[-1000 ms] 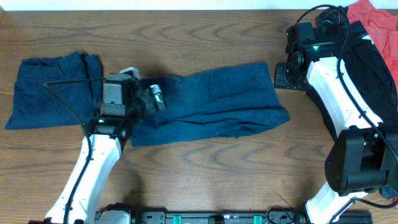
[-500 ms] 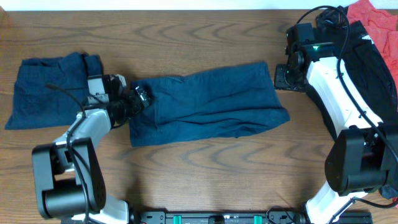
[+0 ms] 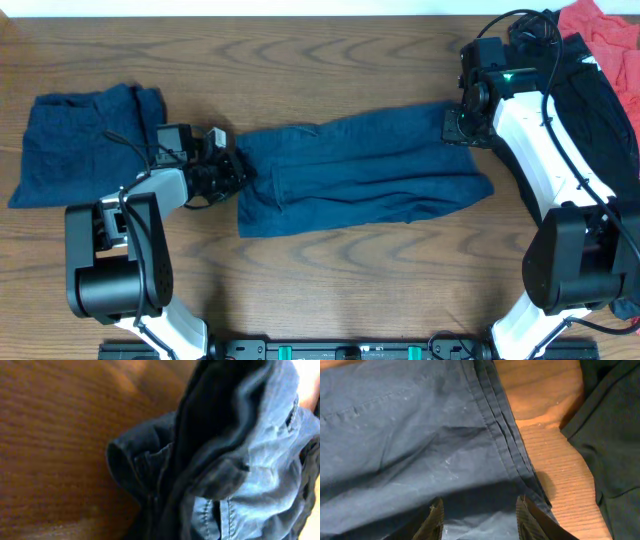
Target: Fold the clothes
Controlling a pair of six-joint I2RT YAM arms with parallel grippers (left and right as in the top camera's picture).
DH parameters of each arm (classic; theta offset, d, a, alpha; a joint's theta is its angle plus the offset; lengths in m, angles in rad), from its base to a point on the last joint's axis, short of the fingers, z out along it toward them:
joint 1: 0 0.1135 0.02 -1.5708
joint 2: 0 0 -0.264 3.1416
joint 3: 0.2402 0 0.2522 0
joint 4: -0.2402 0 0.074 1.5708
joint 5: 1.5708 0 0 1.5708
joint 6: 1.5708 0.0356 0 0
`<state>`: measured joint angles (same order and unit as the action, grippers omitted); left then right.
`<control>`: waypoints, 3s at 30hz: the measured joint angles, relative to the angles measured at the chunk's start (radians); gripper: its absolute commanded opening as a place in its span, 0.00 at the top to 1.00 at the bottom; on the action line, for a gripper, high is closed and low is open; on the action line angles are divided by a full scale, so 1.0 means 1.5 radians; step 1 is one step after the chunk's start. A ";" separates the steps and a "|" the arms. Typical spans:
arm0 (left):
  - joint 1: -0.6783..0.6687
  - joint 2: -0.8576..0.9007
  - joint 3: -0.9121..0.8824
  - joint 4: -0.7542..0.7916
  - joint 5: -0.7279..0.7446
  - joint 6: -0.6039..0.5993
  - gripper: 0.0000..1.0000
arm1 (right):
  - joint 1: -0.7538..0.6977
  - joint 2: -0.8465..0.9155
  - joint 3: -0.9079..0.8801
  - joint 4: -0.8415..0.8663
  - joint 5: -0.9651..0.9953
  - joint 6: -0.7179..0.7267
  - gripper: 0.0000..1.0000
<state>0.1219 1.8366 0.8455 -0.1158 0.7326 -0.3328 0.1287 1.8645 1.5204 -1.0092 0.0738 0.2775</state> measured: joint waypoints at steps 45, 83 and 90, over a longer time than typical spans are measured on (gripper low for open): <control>0.001 -0.357 0.080 -0.144 0.006 -0.184 0.94 | 0.492 0.197 -0.064 0.431 -0.222 0.036 0.95; -0.093 -0.357 0.080 -0.089 -0.035 -0.219 0.94 | 0.205 0.101 -0.130 0.108 -0.056 -0.018 0.95; -0.172 -0.357 0.080 -0.081 -0.106 -0.293 0.94 | 0.205 0.101 -0.130 0.112 -0.056 -0.018 0.95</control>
<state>-0.1368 1.3014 0.9657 -0.2375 0.5739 -0.7727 0.4362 2.0159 1.3254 -0.8410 -0.0109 0.2512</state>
